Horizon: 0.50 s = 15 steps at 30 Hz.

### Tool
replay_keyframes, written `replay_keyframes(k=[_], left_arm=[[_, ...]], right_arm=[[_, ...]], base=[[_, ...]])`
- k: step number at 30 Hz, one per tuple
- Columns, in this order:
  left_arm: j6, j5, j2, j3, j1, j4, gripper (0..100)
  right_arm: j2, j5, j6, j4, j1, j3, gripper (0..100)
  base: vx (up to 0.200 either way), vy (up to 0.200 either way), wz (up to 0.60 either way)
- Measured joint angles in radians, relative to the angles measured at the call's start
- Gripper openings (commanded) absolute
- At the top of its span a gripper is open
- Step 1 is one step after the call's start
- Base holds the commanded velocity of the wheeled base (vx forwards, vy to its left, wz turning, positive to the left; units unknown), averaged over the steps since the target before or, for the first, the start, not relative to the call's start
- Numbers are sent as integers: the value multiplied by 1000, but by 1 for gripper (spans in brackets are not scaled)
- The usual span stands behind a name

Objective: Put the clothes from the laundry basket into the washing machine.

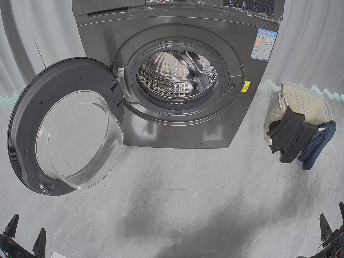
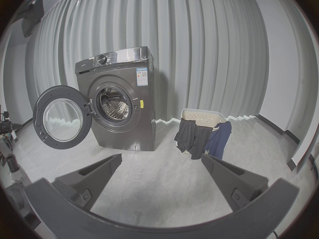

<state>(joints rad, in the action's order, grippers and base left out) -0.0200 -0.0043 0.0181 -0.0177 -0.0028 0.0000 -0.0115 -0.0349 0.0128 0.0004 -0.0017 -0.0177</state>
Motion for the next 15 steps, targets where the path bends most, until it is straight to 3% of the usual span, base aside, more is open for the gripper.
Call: replay_keyframes(k=[11,15], left_arm=[[0,1,0,0,0,0,100],[0,0,0,0,-2,0,100]], right_arm=[[1,6,-3,0,0,0,100],[1,6,-2,0,1,0,100]], base=[[200,0,0],[0,0,0]])
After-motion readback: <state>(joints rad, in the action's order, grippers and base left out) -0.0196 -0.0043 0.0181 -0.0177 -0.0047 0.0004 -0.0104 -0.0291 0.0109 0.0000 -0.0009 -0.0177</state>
